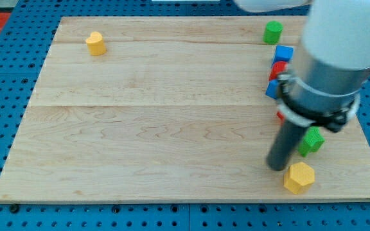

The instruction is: Move the yellow hexagon below the green star

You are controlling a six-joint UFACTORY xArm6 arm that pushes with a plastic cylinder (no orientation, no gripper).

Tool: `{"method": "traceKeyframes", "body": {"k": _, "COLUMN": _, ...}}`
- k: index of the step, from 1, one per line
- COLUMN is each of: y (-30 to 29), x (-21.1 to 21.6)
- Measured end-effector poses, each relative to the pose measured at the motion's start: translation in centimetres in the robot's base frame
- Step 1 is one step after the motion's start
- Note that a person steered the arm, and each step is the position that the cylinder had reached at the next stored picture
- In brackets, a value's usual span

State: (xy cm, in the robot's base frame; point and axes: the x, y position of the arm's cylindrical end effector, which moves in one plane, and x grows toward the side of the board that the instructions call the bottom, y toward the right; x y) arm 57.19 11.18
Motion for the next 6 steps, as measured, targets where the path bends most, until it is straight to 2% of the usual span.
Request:
{"method": "traceKeyframes", "body": {"k": 1, "y": -0.8, "x": 3.5}}
{"method": "traceKeyframes", "body": {"k": 3, "y": 9.7, "x": 4.5}}
{"method": "traceKeyframes", "body": {"k": 4, "y": 10.6, "x": 4.6}}
{"method": "traceKeyframes", "body": {"k": 5, "y": 2.5, "x": 4.5}}
{"method": "traceKeyframes", "body": {"k": 6, "y": -5.1, "x": 2.5}}
